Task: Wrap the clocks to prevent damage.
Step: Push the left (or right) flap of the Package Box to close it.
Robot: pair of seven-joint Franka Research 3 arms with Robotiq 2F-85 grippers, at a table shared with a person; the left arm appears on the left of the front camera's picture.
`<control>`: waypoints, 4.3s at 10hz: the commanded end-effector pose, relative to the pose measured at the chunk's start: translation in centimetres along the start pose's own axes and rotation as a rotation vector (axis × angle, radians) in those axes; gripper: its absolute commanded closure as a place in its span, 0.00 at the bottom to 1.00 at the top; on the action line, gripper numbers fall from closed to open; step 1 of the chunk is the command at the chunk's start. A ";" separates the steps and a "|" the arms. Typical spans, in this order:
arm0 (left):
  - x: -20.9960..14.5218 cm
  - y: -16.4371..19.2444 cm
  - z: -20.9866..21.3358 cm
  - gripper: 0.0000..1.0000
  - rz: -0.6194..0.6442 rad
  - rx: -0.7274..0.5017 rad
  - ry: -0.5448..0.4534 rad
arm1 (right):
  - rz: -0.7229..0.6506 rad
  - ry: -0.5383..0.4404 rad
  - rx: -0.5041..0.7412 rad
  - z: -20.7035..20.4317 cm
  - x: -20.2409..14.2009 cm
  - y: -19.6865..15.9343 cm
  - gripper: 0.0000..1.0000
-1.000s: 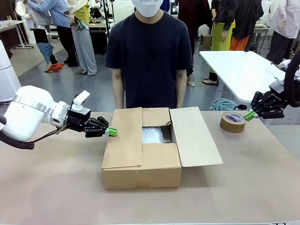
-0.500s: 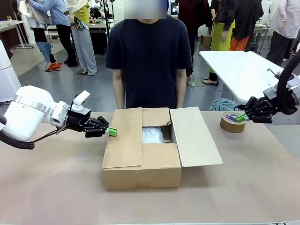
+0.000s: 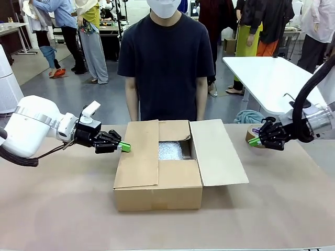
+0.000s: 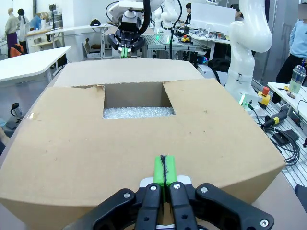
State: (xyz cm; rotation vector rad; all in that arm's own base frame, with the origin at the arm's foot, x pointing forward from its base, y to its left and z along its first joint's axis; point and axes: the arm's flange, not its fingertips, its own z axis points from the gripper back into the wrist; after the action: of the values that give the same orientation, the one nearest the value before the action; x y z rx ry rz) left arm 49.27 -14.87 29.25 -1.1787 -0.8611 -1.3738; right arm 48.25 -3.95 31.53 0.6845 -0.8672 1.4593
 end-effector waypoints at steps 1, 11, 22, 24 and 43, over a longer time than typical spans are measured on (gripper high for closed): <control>-0.3 0.2 -0.3 0.99 0.014 0.008 -0.001 | -0.015 -0.041 0.033 -1.9 -1.2 -0.6 0.99; -0.3 0.2 -0.3 0.99 0.014 0.008 -0.001 | 0.013 -0.231 0.125 -8.2 1.5 -0.2 0.99; -0.3 0.2 -0.3 0.99 0.014 0.008 -0.001 | 0.119 -0.370 0.279 -14.1 8.9 1.3 0.99; -0.3 0.2 -0.3 0.99 0.014 0.008 -0.001 | 0.121 -0.352 0.298 -16.2 9.3 1.4 0.99; -0.3 0.2 -0.3 0.99 0.014 0.008 -0.001 | 0.055 -0.275 0.218 -16.8 3.8 -3.3 0.99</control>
State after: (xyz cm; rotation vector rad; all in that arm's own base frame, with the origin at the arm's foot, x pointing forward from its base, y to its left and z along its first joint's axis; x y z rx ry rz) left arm 49.28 -15.01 29.33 -1.1839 -0.8635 -1.3745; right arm 51.85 13.72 28.21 1.1185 -1.0400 1.5156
